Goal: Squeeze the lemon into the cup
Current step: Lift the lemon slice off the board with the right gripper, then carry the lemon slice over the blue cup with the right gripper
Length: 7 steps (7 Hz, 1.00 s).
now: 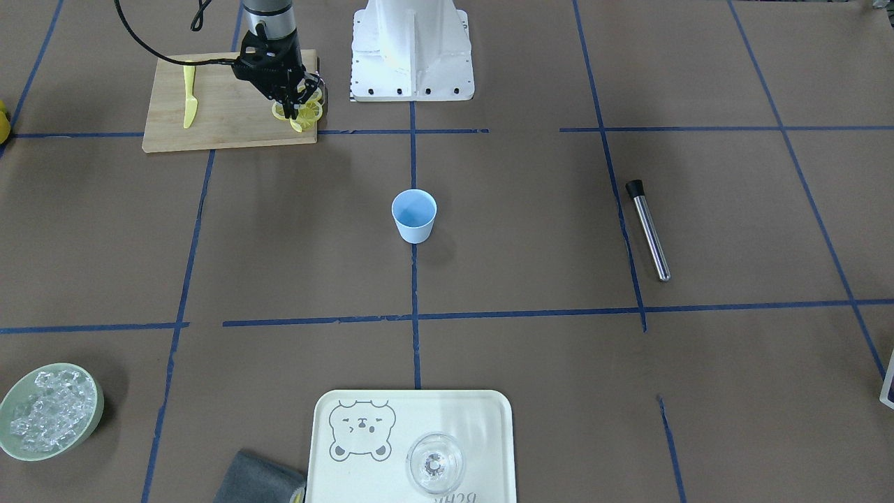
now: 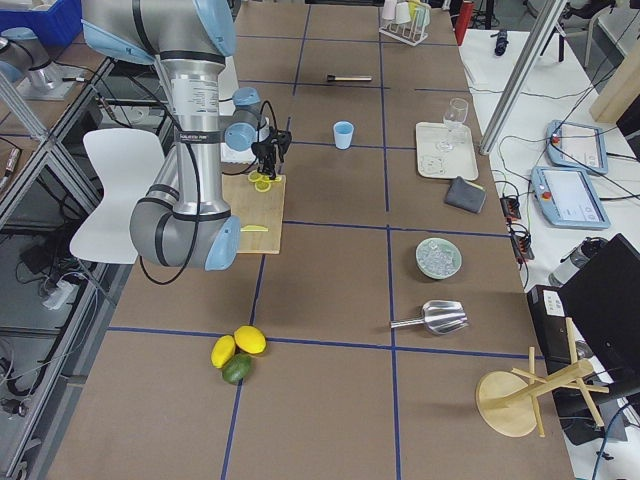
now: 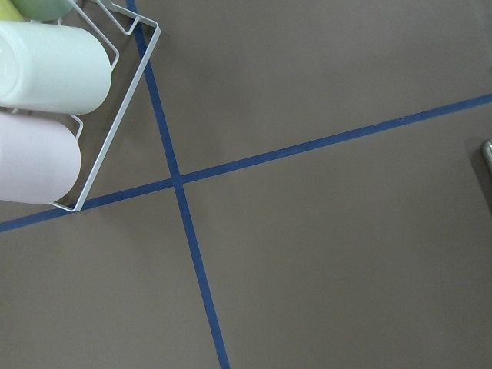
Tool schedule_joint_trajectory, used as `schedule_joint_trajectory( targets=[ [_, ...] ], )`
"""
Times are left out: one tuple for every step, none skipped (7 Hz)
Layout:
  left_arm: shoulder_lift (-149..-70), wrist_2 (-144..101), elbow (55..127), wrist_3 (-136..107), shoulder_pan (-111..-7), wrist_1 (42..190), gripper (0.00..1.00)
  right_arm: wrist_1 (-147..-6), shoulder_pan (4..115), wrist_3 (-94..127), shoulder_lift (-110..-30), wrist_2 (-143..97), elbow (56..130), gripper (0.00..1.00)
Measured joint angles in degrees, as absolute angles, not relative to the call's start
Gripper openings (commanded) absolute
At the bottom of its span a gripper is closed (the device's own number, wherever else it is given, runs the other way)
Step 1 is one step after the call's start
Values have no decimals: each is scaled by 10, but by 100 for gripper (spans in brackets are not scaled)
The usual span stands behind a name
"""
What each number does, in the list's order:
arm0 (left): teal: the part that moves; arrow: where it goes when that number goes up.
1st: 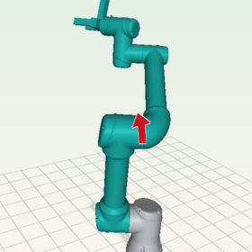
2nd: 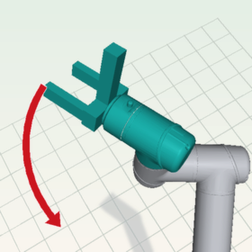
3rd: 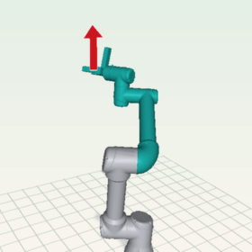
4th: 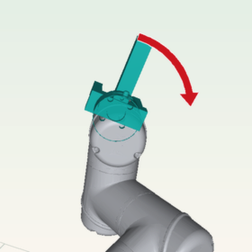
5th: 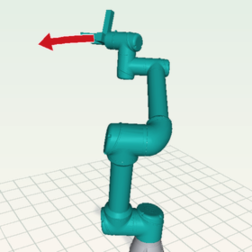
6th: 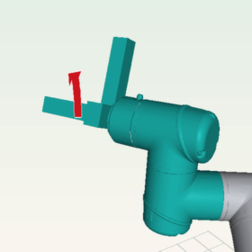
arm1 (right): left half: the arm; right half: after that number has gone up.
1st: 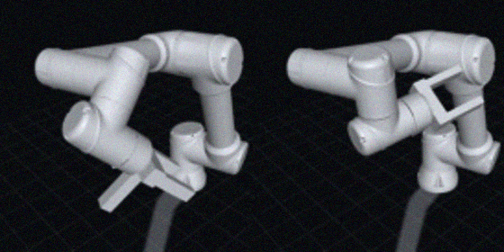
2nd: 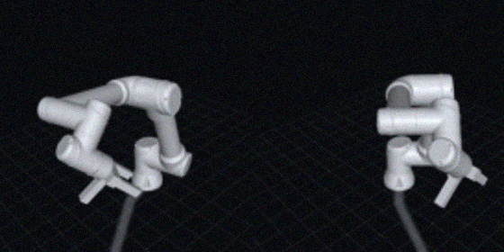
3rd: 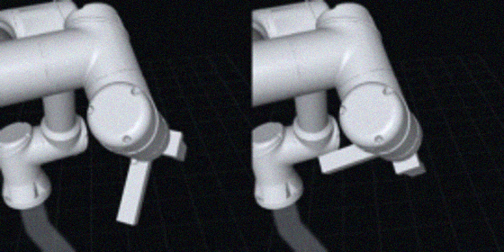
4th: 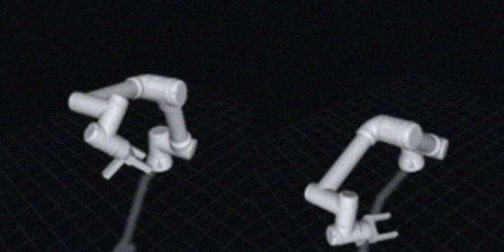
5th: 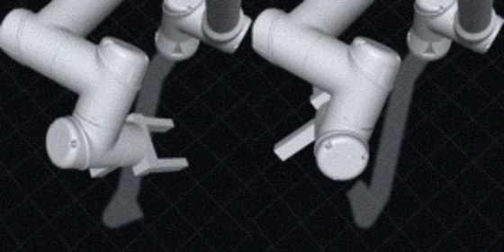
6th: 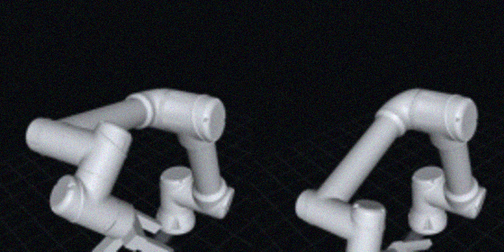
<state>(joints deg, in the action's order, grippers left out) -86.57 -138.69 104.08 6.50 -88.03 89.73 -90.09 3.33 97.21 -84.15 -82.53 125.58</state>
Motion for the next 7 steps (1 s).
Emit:
schedule_joint_trajectory(
  targets=[
    [-866,-1387,1041,65,-880,897,100,-901,42,972,-844,-831,1267,0],
    [-866,-1387,1041,65,-881,897,100,-901,55,972,-847,-843,1281,0],
    [-866,-1387,1041,65,-881,897,100,-901,66,972,-849,-853,1294,0],
    [-866,-1387,1041,65,-881,897,100,-901,78,971,-846,-863,1304,0],
    [-865,-1387,1041,65,-880,897,100,-901,95,971,-833,-879,1311,0],
    [-865,-1387,1041,65,-880,897,100,-901,115,971,-809,-897,1313,0],
    [-865,-1387,1041,65,-880,897,100,-901,136,971,-776,-912,1306,0]
  ],
)
